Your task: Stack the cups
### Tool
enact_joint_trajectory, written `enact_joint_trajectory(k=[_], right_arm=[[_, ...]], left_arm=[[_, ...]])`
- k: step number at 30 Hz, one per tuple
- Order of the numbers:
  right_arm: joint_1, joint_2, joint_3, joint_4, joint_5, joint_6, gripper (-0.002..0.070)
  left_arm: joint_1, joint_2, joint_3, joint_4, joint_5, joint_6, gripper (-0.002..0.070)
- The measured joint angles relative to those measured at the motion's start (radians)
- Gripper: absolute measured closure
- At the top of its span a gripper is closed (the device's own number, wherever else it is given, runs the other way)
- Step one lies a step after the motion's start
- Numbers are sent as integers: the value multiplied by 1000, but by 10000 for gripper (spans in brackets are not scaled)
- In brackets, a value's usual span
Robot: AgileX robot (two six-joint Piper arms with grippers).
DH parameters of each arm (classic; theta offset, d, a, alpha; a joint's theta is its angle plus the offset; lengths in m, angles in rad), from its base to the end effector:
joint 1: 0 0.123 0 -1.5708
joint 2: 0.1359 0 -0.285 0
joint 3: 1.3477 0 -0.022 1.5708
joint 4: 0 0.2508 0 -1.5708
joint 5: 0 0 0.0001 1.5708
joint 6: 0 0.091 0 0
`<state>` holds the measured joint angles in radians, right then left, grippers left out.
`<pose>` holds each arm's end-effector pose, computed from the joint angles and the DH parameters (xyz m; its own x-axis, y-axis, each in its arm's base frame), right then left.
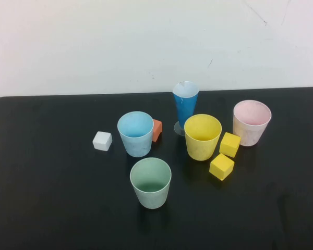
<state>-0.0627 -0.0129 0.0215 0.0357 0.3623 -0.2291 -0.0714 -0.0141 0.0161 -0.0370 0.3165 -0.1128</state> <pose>0.0528 -0.0022 0.1740 -0.2837 -0.1770 -0.9424 -0.0047 0.9831 -0.1832 0.0535 -0.0049 0.1799 -0.2381 -0.1308 -0.9624 0.0479 0.9881 -0.1461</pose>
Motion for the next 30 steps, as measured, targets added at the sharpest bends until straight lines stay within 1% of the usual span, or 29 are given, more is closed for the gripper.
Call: enact_joint_trajectory(k=[30], right_arm=[[0,0,3,-2,-35,0,679]], left_arm=[[0,0,1,-1,-23,2,676]])
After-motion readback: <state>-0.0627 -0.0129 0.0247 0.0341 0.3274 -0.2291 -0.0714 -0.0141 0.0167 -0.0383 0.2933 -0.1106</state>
